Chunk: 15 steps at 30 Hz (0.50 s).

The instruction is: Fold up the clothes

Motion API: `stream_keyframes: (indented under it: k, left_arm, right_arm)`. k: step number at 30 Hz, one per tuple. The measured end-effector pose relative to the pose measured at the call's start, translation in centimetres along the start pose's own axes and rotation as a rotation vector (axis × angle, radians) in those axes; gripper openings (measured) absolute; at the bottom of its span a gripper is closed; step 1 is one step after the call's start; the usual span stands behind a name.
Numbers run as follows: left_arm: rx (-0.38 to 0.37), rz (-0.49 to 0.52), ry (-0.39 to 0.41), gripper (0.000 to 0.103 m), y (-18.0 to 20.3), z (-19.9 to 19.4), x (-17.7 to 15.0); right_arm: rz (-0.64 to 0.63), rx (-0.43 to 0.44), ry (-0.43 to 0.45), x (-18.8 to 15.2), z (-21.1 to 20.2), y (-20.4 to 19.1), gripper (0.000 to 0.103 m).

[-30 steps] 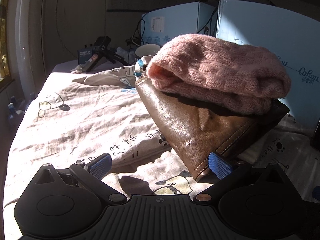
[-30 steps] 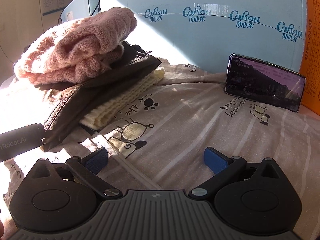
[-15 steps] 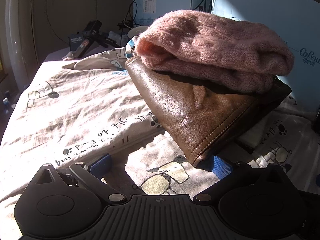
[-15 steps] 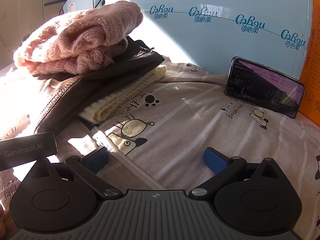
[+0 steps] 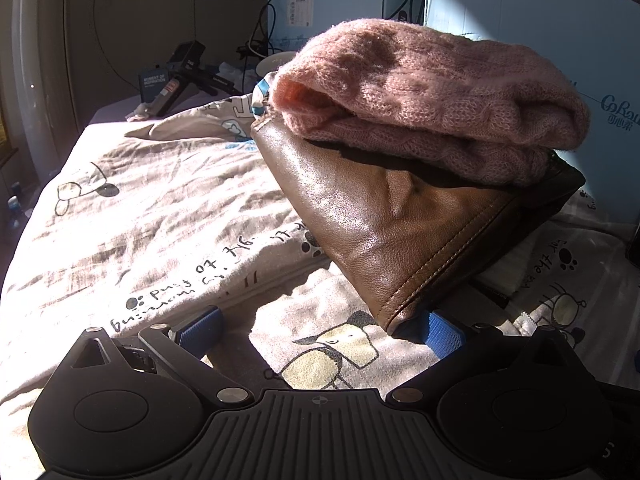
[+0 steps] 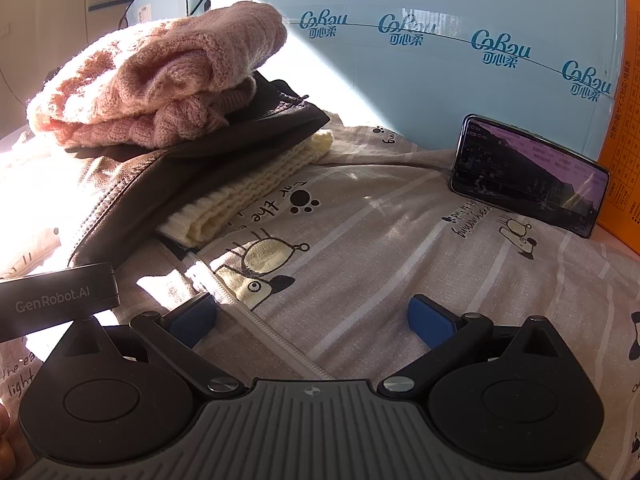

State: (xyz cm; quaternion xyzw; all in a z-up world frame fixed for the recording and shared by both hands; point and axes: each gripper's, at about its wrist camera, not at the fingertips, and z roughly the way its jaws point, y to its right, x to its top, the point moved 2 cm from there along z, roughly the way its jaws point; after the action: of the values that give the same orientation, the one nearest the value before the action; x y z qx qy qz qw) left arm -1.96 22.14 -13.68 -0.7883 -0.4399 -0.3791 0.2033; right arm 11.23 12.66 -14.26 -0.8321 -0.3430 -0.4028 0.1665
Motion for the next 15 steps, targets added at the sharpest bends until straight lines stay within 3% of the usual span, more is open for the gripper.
stream_keyframes:
  k: [15]
  left_arm:
    - [0.0,0.001,0.0,0.103,0.08,0.01,0.08]
  right_arm:
    - [0.0,-0.001,0.001,0.01,0.01,-0.04,0.103]
